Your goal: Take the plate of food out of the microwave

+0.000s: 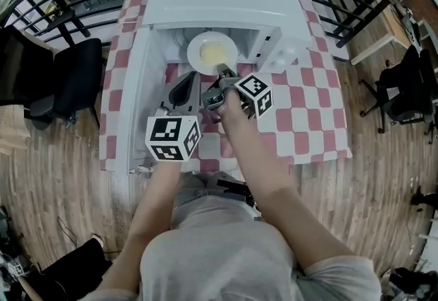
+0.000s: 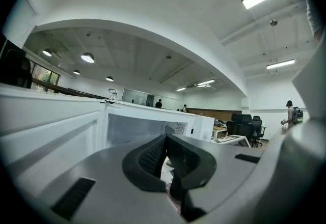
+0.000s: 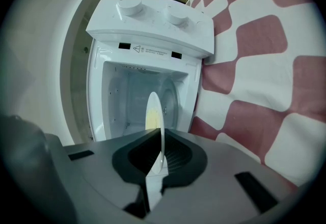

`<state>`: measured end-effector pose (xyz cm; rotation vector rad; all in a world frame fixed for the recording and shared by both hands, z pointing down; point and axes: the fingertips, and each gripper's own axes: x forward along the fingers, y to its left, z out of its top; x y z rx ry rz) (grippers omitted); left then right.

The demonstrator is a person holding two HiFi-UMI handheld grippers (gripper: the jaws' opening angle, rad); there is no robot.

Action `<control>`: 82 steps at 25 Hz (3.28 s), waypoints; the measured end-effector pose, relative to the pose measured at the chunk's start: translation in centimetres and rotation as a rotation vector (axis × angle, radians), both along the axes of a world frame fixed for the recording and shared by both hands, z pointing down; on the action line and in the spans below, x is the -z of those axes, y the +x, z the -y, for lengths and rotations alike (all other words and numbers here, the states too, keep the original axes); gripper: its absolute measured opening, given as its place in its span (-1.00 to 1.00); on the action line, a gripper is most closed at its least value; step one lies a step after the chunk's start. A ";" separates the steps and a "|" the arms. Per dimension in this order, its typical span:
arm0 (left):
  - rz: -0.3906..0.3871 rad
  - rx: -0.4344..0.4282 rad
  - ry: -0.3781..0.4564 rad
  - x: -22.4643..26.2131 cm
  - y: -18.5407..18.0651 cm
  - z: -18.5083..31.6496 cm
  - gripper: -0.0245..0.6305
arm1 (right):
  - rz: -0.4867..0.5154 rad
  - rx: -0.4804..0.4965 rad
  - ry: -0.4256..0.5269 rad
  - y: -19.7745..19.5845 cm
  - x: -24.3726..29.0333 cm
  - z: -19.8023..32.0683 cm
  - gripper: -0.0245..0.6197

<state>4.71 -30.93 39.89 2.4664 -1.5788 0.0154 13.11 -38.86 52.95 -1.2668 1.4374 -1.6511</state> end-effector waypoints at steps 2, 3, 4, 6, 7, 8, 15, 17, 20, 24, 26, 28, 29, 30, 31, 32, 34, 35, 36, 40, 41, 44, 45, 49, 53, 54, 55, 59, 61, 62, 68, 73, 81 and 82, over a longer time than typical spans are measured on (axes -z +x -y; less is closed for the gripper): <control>-0.004 0.004 -0.002 0.1 0.0 -0.1 -0.92 | -0.001 -0.001 0.003 0.1 0.4 -0.5 -0.83; -0.005 0.004 -0.002 0.2 0.0 -0.2 -0.92 | -0.001 -0.002 0.003 0.2 0.5 -0.8 -0.82; -0.004 0.003 -0.001 0.3 0.1 -0.4 -0.92 | -0.001 -0.004 0.001 0.3 0.5 -1.1 -0.83; -0.002 0.000 0.003 0.7 0.2 -0.7 -0.92 | 0.001 -0.007 -0.003 0.4 0.6 -1.8 -0.83; 0.000 -0.003 0.005 0.8 0.2 -0.9 -0.92 | 0.002 -0.008 -0.005 0.4 0.6 -2.1 -0.83; 0.003 -0.006 0.008 1.0 0.2 -1.0 -0.92 | 0.003 -0.009 -0.006 0.4 0.7 -2.4 -0.82; 0.019 -0.016 0.005 1.5 0.8 -2.1 -0.92 | 0.001 0.001 -0.014 0.6 1.3 -4.0 -0.82; 0.023 -0.018 0.004 1.5 1.0 -2.3 -0.92 | 0.004 0.000 -0.013 0.7 1.4 -4.5 -0.83; 0.025 -0.021 0.004 1.7 1.3 -2.6 -0.92 | 0.003 -0.001 -0.014 1.0 1.7 -5.2 -0.83; 0.031 -0.028 0.004 1.7 1.9 -3.3 -0.92 | -0.003 0.002 -0.012 1.5 2.0 -6.0 -0.82; 0.035 -0.030 0.002 1.6 2.1 -3.5 -0.92 | -0.004 0.002 -0.007 1.7 2.2 -6.4 -0.82; 0.038 -0.034 0.002 1.6 2.3 -3.7 -0.92 | -0.003 -0.002 -0.004 1.9 2.5 -6.8 -0.82; 0.038 -0.037 0.002 1.6 2.4 -3.7 -0.92 | -0.001 -0.005 -0.001 2.0 2.7 -6.9 -0.82; 0.039 -0.041 0.003 1.6 2.5 -3.8 -0.92 | 0.001 -0.006 0.003 2.1 2.9 -7.0 -0.82; 0.038 -0.044 0.003 1.6 2.6 -3.8 -0.92 | 0.002 -0.006 0.007 2.1 3.1 -7.1 -0.82; 0.039 -0.047 0.004 1.6 2.6 -3.8 -0.92 | 0.003 -0.006 0.013 2.2 3.2 -7.1 -0.83; 0.041 -0.052 0.008 1.6 2.7 -3.8 -0.92 | 0.000 -0.007 0.021 2.3 3.4 -7.1 -0.83; 0.042 -0.055 0.011 1.6 2.7 -3.8 -0.92 | -0.001 -0.008 0.023 2.4 3.5 -7.2 -0.83; 0.043 -0.058 0.015 1.6 2.8 -3.8 -0.92 | -0.002 -0.009 0.024 2.5 3.6 -7.3 -0.82; 0.040 -0.060 0.022 1.9 2.8 -3.8 -0.92 | 0.001 -0.007 0.035 2.8 4.1 -7.9 -0.82; 0.040 -0.058 0.021 1.9 2.8 -3.8 -0.92 | 0.003 -0.007 0.040 2.9 4.3 -8.0 -0.82; 0.039 -0.049 0.018 1.9 2.7 -3.7 -0.92 | 0.006 -0.009 0.050 3.3 4.9 -8.3 -0.83; 0.039 -0.046 0.018 1.9 2.6 -3.7 -0.92 | 0.006 -0.009 0.053 3.4 5.1 -8.4 -0.82; 0.034 -0.037 0.024 1.9 2.7 -3.7 -0.92 | -0.004 -0.011 0.073 4.0 6.0 -8.8 -0.82; 0.031 -0.027 0.032 2.2 2.7 -3.7 -0.92 | 0.000 -0.009 0.087 4.3 6.8 -9.3 -0.82; 0.031 -0.026 0.033 2.3 2.7 -3.7 -0.92 | 0.005 -0.008 0.088 4.3 6.9 -9.4 -0.82; 0.031 -0.025 0.034 2.3 2.7 -3.7 -0.92 | 0.009 -0.008 0.088 4.4 6.9 -9.5 -0.82; 0.031 -0.018 0.037 2.3 2.6 -3.6 -0.92 | 0.020 -0.012 0.089 4.5 7.2 -9.9 -0.82; 0.029 -0.017 0.040 2.4 2.5 -3.6 -0.92 | 0.026 -0.018 0.095 4.7 7.6 -10.1 -0.82; 0.027 -0.016 0.041 2.4 2.5 -3.6 -0.92 | 0.030 -0.020 0.099 4.8 7.8 -10.2 -0.82; 0.026 -0.020 0.045 2.6 2.5 -3.3 -0.92 | 0.026 -0.031 0.112 4.8 8.5 -11.3 -0.82; 0.035 -0.034 0.044 2.5 2.9 -3.3 -0.92 | 0.046 -0.069 0.123 4.6 8.9 -11.9 -0.83; 0.033 -0.040 0.041 2.1 3.2 -3.3 -0.92 | 0.048 -0.103 0.120 4.7 8.8 -12.2 -0.82; 0.032 -0.037 0.041 2.1 3.1 -3.3 -0.92 | 0.044 -0.103 0.118 4.7 8.8 -12.1 -0.82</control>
